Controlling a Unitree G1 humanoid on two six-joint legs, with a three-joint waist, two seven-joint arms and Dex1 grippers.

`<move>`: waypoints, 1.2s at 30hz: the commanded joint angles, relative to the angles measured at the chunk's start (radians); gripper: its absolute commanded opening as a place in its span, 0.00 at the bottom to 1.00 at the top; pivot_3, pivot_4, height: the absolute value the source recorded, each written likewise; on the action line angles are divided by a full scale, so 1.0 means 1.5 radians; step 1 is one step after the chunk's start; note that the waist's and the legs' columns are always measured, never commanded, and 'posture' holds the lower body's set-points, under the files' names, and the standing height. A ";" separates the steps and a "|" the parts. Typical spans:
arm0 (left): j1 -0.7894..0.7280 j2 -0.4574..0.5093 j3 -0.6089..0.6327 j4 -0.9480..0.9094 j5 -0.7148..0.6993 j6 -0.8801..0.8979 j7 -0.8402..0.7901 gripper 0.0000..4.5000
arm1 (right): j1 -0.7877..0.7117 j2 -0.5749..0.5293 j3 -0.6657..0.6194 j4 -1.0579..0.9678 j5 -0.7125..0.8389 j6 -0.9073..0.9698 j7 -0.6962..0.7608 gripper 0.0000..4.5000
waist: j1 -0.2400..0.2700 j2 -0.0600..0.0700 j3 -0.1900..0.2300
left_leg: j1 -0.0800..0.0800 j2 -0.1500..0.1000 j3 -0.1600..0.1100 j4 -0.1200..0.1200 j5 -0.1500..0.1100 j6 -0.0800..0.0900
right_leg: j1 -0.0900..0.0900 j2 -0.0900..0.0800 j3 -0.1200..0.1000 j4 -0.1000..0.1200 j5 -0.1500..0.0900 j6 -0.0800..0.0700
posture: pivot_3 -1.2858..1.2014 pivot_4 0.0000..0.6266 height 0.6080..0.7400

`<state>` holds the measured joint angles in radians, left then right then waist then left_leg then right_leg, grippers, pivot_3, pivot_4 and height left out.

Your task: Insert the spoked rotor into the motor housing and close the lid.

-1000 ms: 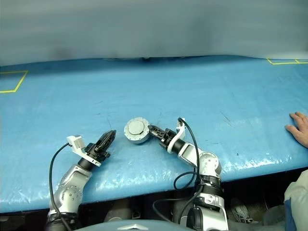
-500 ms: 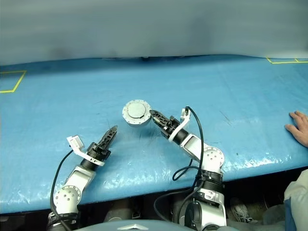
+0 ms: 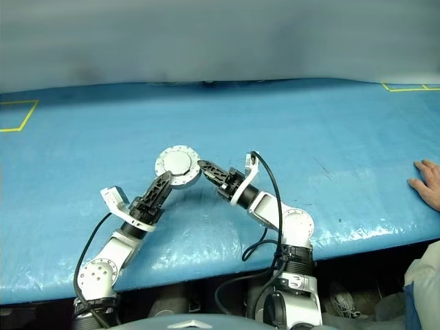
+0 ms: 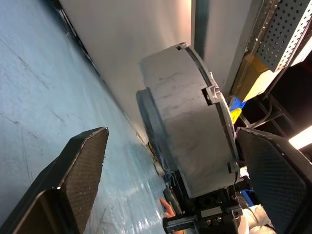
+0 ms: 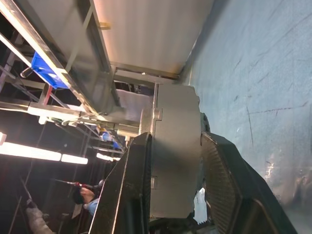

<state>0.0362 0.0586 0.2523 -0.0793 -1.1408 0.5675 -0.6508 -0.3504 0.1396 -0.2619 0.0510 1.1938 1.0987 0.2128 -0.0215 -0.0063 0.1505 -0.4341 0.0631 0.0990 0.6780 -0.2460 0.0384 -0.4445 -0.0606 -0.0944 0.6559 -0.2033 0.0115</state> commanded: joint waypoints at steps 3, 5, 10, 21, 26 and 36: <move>-0.019 -0.013 0.004 -0.002 -0.013 0.001 -0.016 0.99 | 0.005 0.019 0.028 -0.050 0.034 -0.002 0.015 0.26 | 0.000 0.000 0.000 | 0.000 0.000 0.000 0.000 0.000 0.000 | 0.000 0.000 0.000 0.000 0.000 0.000 | 0.52 0.24 1.00; -0.022 -0.016 0.007 -0.001 -0.013 0.001 -0.017 0.99 | 0.006 0.018 0.031 -0.051 0.033 -0.003 0.015 0.26 | 0.000 0.000 0.000 | 0.000 0.000 0.000 0.000 0.000 0.000 | 0.000 0.000 0.000 0.000 0.000 0.000 | 0.52 0.24 1.00; -0.024 -0.017 0.004 0.004 -0.004 -0.005 -0.033 0.91 | 0.006 0.018 0.033 -0.054 0.033 -0.004 0.015 0.26 | 0.000 0.000 0.000 | 0.000 0.000 0.000 0.000 0.000 0.000 | 0.000 0.000 0.000 0.000 0.000 0.000 | 0.52 0.24 1.00; -0.034 -0.032 0.017 0.030 -0.025 0.014 -0.004 0.62 | 0.007 0.014 0.047 -0.056 0.026 -0.003 0.016 0.26 | 0.000 -0.001 0.000 | 0.000 0.000 0.000 0.000 0.000 0.000 | 0.000 0.000 0.000 0.000 0.000 0.000 | 0.52 0.24 1.00; -0.048 -0.046 0.041 0.046 -0.028 -0.006 0.015 0.62 | 0.010 -0.002 0.068 -0.062 -0.009 -0.021 0.031 0.54 | 0.000 -0.001 0.000 | 0.000 0.000 0.000 0.001 0.000 0.000 | 0.000 0.000 0.000 0.000 0.000 0.000 | 0.52 0.24 1.00; -0.115 -0.102 0.094 0.094 0.050 -0.148 0.108 0.62 | 0.002 -0.018 0.050 -0.045 -0.071 -0.117 0.029 0.82 | 0.003 -0.003 0.002 | -0.001 -0.001 -0.001 0.002 0.000 0.000 | 0.000 0.001 -0.001 0.000 0.000 0.001 | 0.52 0.24 1.00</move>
<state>-0.0952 -0.0751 0.3818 0.0861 -1.0728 0.3990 -0.5018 -0.3326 0.1107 -0.1809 0.0123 1.0804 0.9427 0.2429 -0.0168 -0.0115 0.1534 -0.4363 0.0615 0.0972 0.6812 -0.2460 0.0385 -0.4443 -0.0596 -0.0952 0.6560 -0.2026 0.0125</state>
